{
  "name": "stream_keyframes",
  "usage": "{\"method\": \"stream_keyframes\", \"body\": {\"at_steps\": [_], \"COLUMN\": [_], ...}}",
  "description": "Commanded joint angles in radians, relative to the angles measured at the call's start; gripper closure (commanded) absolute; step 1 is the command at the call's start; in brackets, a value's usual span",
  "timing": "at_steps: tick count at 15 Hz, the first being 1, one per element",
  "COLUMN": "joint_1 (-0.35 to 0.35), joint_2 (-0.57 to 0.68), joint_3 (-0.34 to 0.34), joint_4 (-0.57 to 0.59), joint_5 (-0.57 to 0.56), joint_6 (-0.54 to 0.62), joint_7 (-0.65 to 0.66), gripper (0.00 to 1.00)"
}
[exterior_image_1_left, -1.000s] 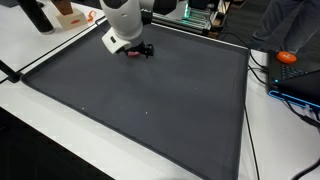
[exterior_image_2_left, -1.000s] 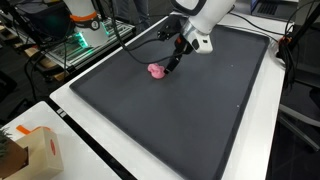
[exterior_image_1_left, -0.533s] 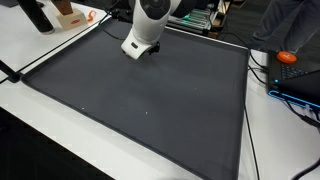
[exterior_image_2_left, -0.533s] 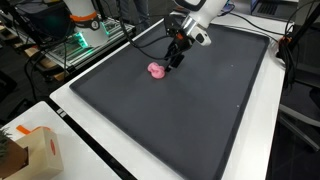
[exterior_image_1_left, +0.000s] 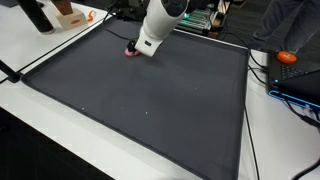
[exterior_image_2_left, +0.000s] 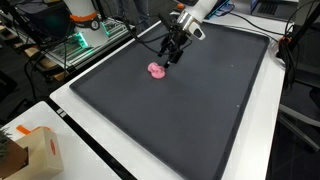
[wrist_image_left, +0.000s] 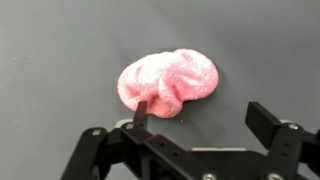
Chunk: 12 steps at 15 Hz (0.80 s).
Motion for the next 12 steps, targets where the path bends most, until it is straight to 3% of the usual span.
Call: {"method": "stream_keyframes", "body": {"at_steps": [1, 12], "joint_1": [-0.009, -0.013], "joint_2": [-0.055, -0.124], "joint_3": [0.023, 0.060], "joint_4": [-0.076, -0.168], "joint_5": [-0.031, -0.062], "joint_6": [0.014, 0.045], "joint_7": [-0.053, -0.113], "gripper": [0.00, 0.00]}}
